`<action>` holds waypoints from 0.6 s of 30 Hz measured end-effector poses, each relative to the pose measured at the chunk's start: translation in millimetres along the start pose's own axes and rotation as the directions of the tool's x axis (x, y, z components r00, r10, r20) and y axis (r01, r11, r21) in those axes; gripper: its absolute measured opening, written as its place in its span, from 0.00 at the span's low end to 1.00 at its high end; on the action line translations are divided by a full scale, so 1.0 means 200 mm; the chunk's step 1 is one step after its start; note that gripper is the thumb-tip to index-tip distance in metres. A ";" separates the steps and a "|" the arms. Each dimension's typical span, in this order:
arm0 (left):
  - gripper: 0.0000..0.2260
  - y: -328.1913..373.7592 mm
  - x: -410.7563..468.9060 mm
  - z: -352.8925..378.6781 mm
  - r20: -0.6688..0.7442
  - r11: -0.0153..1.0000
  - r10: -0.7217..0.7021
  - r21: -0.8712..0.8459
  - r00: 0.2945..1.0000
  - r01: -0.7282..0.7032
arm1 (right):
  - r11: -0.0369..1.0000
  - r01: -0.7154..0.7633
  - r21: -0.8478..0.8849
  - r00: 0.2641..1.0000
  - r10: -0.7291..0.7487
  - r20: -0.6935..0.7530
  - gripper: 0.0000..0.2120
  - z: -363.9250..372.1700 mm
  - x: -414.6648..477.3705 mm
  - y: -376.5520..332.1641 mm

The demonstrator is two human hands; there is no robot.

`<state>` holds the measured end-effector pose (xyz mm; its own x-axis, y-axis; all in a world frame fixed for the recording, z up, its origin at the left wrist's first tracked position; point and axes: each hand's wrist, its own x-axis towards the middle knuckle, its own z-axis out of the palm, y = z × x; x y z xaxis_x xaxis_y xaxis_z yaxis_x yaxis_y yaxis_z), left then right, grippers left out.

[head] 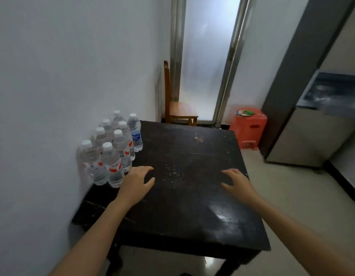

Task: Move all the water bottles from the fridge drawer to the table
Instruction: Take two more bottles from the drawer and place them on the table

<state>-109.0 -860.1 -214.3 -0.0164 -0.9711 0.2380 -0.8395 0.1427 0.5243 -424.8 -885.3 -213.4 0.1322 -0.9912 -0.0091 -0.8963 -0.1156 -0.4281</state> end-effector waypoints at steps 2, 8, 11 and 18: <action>0.17 0.02 -0.06 -0.01 0.052 0.999 0.044 -0.017 0.998 -0.044 | 0.998 -0.060 -0.014 0.998 0.060 -0.012 0.23 0.03 -0.18 -0.02; 0.17 0.19 -0.22 0.06 0.154 0.982 0.187 -0.062 0.970 -0.179 | 0.976 -0.219 0.008 0.971 0.219 -0.098 0.23 0.00 -0.67 0.00; 0.17 0.34 -0.30 0.12 0.188 0.961 0.270 -0.109 0.945 -0.253 | 0.959 -0.282 0.010 0.948 0.280 -0.150 0.22 -0.06 -0.90 0.05; 0.17 0.68 -0.55 0.25 0.241 0.906 0.413 -0.209 0.878 -0.369 | 0.916 -0.401 0.022 0.889 0.394 -0.232 0.23 -0.16 -1.44 0.21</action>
<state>-248.3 -744.3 -209.9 -0.4922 -0.8398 0.2292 -0.6406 0.5276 0.5579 -514.5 -607.8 -200.7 -0.3342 -0.9419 0.0327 -0.8645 0.2926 -0.4087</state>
